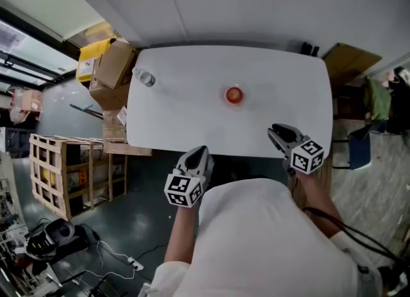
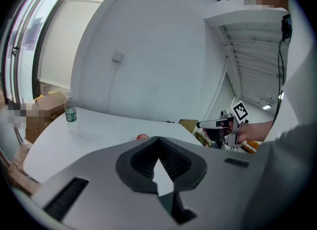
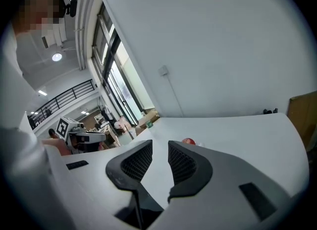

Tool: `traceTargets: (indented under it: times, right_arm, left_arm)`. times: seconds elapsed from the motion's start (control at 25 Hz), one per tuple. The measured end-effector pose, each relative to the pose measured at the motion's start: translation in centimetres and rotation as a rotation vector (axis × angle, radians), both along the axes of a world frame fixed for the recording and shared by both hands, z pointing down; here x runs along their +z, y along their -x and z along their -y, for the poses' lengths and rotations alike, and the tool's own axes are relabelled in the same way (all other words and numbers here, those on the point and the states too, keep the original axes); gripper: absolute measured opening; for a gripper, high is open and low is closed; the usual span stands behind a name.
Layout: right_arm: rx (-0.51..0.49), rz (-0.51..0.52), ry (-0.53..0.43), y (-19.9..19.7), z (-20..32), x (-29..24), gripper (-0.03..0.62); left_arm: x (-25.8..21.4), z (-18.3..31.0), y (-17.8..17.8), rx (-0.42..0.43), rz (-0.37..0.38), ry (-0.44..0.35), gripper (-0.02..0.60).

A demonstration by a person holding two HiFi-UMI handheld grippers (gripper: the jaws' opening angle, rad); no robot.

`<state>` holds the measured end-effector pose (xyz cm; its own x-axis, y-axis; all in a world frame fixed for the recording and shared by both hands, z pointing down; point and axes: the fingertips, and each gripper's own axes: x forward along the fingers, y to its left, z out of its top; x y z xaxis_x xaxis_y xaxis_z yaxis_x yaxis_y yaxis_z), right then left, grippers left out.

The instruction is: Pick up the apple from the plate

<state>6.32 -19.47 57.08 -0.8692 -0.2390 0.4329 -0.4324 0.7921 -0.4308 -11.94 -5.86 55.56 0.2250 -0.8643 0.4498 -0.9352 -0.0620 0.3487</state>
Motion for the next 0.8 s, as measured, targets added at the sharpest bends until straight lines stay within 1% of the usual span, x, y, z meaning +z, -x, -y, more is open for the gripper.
traceTargets:
  times: [0.04, 0.16, 0.36, 0.68, 0.8]
  right_arm:
    - [-0.006, -0.011, 0.000, 0.6, 0.3, 0.3, 0.105]
    - [-0.020, -0.040, 0.002, 2.5, 1.2, 1.3, 0.114]
    - [-0.028, -0.100, 0.012, 5.1, 2.7, 3.5, 0.167]
    - [-0.020, -0.187, 0.036, 8.8, 5.5, 6.7, 0.223]
    - [0.003, -0.227, 0.040, 9.8, 6.6, 8.1, 0.256]
  left_arm:
    - [0.2, 0.4, 0.4, 0.005, -0.004, 0.004, 0.002]
    - [0.9, 1.4, 1.7, 0.021, -0.015, 0.016, 0.002]
    - [2.2, 2.9, 2.8, 0.055, -0.040, 0.039, 0.002]
    - [4.1, 5.4, 4.1, 0.115, -0.074, 0.070, 0.002]
    - [4.5, 6.4, 4.8, 0.137, -0.085, 0.076, 0.002]
